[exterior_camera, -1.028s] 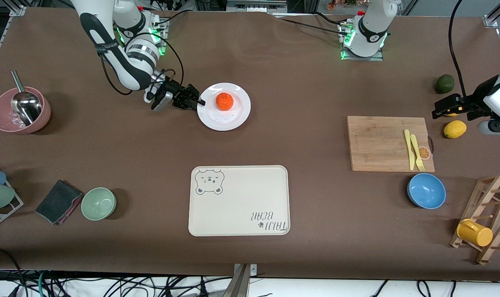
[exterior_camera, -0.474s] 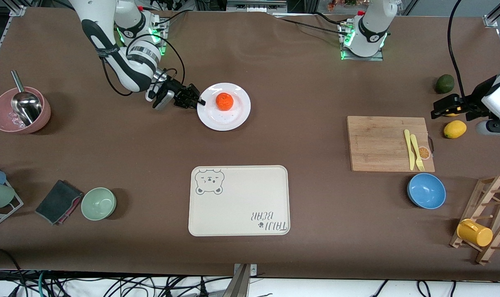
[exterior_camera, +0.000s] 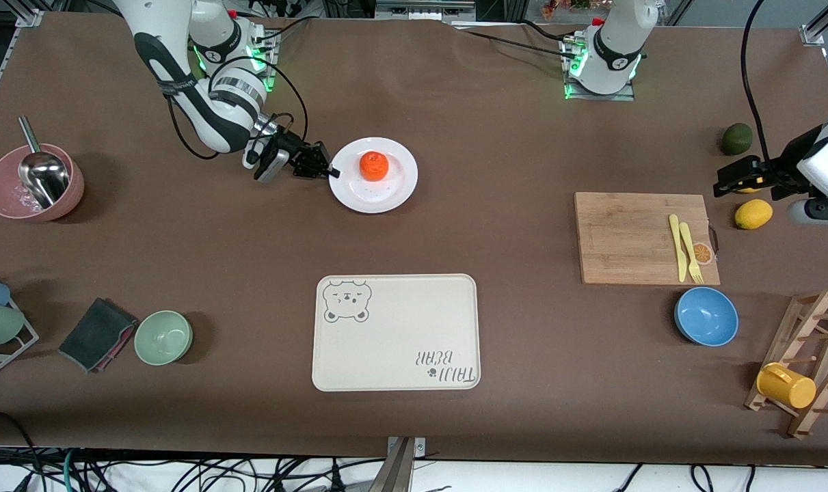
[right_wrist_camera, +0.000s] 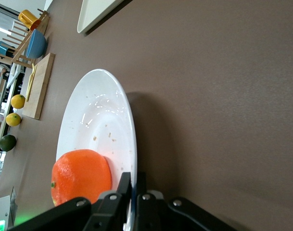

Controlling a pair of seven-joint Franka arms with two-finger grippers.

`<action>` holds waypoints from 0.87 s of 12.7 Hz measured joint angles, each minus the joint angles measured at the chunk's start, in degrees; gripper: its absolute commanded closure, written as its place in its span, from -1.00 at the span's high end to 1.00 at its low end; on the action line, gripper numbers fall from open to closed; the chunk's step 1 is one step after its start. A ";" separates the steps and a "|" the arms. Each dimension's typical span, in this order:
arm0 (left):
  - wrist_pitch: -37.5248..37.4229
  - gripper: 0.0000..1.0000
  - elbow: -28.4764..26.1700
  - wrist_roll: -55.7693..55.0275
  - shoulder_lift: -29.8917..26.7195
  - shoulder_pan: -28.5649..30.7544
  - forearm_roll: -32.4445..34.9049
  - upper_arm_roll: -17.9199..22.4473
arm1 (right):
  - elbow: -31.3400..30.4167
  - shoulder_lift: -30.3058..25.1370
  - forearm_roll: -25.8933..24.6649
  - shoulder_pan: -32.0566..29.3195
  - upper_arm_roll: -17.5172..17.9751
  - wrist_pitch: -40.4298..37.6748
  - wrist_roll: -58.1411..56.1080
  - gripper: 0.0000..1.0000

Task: Place orange and plate with both arms
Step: 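Carry the plate with the orange onto the bear tray with the right gripper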

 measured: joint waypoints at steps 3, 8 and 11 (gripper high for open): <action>0.00 1.00 0.00 0.00 0.00 0.00 0.00 0.00 | 0.00 0.18 0.20 -0.29 0.06 -0.43 0.43 -1.00; 0.00 1.00 0.00 0.00 0.01 -0.01 0.00 0.00 | 3.79 3.00 1.29 -3.50 -0.33 -3.27 9.54 -1.00; 0.00 1.00 0.02 0.00 0.03 -0.01 0.00 0.00 | 13.15 3.58 0.45 -3.86 -0.36 3.05 17.54 -1.00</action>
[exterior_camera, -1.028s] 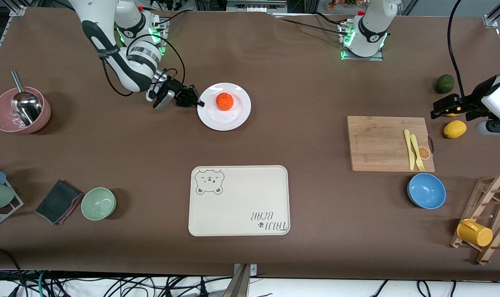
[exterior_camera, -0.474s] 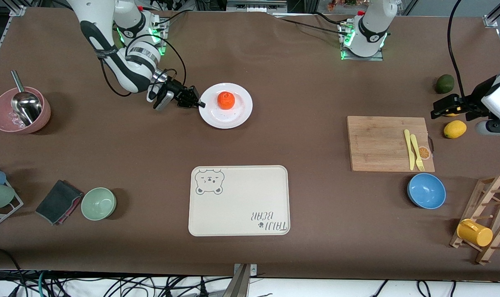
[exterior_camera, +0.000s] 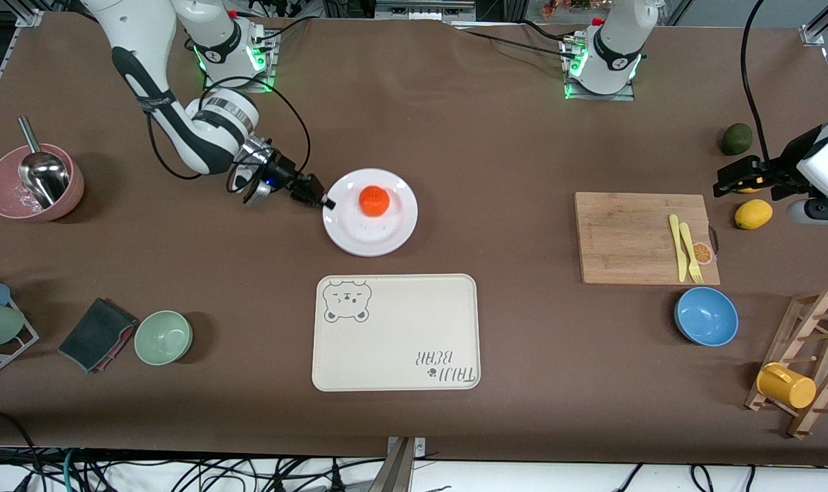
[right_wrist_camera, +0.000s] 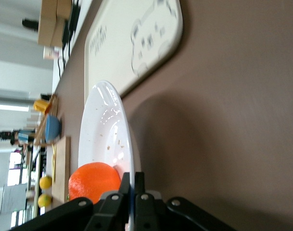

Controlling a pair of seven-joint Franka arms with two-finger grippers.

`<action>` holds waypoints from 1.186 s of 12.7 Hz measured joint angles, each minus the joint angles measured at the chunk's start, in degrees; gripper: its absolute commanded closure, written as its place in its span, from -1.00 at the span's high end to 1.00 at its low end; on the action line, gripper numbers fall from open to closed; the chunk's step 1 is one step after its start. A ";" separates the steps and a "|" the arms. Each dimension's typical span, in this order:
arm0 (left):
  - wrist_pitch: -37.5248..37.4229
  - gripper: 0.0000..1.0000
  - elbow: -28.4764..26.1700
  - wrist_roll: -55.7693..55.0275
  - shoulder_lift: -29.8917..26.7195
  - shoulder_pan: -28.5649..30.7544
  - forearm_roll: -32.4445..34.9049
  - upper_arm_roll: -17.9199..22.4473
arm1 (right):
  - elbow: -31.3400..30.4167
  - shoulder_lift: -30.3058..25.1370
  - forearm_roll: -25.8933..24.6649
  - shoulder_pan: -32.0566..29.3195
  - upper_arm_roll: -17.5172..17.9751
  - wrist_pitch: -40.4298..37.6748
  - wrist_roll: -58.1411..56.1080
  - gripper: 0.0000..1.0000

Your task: Place orange and plate with both arms

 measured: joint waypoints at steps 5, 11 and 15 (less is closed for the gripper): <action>0.00 1.00 0.05 0.00 0.05 -0.05 0.00 0.00 | 19.56 8.56 -9.17 -0.02 -0.23 9.69 9.26 -1.00; 0.00 1.00 0.07 0.00 0.08 -0.09 0.00 0.00 | 38.38 25.20 -29.28 0.25 -1.97 12.42 24.04 -1.00; 0.00 1.00 0.09 0.00 0.09 -0.10 0.00 0.00 | 43.81 29.69 -31.37 3.71 -1.91 15.86 26.60 -1.00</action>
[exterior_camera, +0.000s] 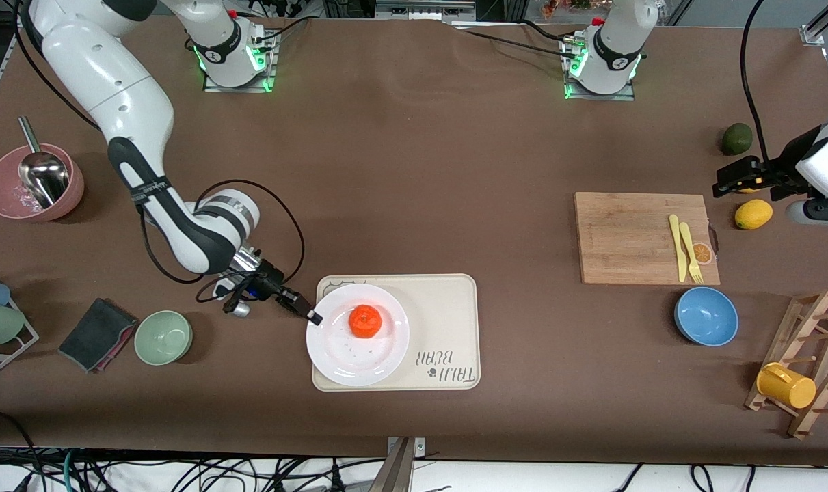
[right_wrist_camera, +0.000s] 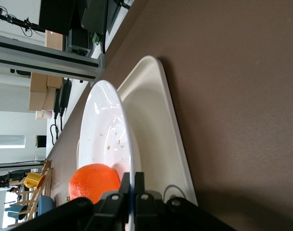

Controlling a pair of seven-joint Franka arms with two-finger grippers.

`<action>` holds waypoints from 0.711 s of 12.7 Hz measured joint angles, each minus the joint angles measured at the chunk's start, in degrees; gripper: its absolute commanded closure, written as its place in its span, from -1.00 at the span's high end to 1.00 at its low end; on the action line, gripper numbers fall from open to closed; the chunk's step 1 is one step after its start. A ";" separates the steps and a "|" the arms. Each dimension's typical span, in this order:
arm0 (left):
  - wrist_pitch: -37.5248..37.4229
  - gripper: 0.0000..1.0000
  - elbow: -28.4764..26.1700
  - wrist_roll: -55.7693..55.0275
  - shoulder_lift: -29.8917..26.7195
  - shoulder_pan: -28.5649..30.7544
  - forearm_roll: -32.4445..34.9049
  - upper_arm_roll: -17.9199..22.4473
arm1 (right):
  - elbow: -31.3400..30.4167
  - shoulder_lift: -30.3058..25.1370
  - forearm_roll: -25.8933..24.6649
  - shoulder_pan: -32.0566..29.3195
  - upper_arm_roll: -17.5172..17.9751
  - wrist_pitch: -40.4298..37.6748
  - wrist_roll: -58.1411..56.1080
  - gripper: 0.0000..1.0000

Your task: Place orange and plate with both arms

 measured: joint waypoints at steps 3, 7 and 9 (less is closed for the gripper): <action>0.00 1.00 0.00 0.00 0.00 0.00 0.00 0.00 | 0.45 0.73 0.00 0.83 0.00 0.86 0.14 1.00; 0.00 1.00 0.00 0.00 0.00 -0.05 0.00 0.00 | 1.84 -0.27 -2.91 0.40 -0.52 1.92 0.32 1.00; 0.00 1.00 0.00 0.00 0.00 -0.07 0.00 0.00 | 1.39 -2.38 -11.96 -1.58 -1.64 0.97 1.23 1.00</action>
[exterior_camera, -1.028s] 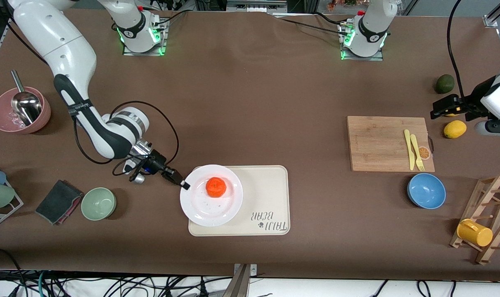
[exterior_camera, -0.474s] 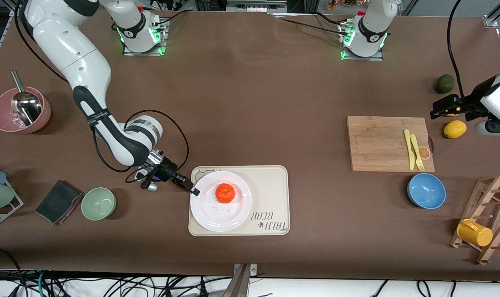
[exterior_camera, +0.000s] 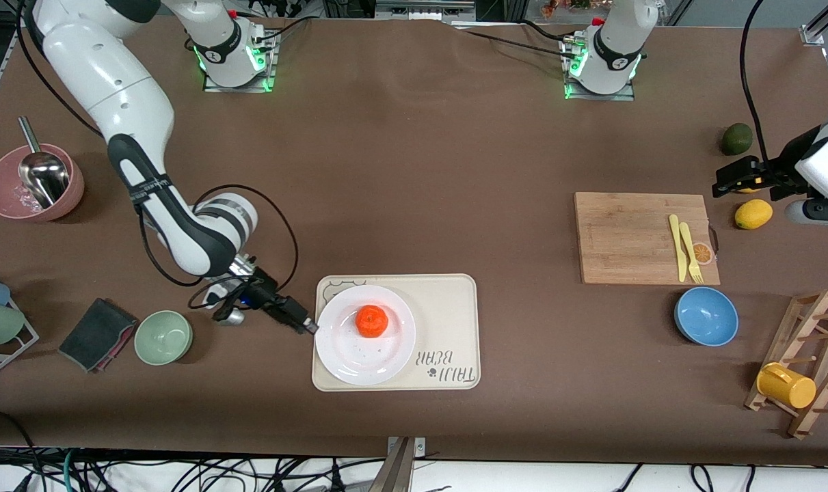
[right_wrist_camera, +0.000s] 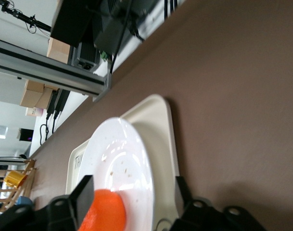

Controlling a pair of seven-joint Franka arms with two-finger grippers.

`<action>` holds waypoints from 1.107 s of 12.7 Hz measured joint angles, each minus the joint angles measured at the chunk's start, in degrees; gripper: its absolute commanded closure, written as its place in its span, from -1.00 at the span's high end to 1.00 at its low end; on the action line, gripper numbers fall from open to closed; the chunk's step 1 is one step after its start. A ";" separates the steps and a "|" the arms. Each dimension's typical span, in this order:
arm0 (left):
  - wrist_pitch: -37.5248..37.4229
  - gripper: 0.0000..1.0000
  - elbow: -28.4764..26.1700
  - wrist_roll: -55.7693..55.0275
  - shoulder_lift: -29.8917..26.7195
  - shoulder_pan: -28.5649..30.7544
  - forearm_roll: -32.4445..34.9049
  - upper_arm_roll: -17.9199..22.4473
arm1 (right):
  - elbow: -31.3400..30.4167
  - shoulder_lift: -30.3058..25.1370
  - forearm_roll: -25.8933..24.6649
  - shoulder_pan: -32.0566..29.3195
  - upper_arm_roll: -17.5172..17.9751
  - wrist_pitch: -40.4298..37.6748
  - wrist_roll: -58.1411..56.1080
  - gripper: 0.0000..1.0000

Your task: Place orange and plate with both arms

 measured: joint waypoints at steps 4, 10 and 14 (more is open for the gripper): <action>0.00 1.00 0.02 0.00 0.01 -0.08 0.00 0.00 | -5.09 -8.84 -18.15 -5.67 -10.14 -17.74 0.37 1.00; -0.03 1.00 0.12 0.00 0.03 -0.09 0.00 0.00 | -6.75 -30.11 -52.85 -7.21 -28.32 -53.05 19.25 1.00; -0.03 1.00 0.24 0.00 0.03 -0.08 0.00 0.00 | -6.52 -43.01 -69.54 -4.32 -30.13 -62.23 35.17 1.00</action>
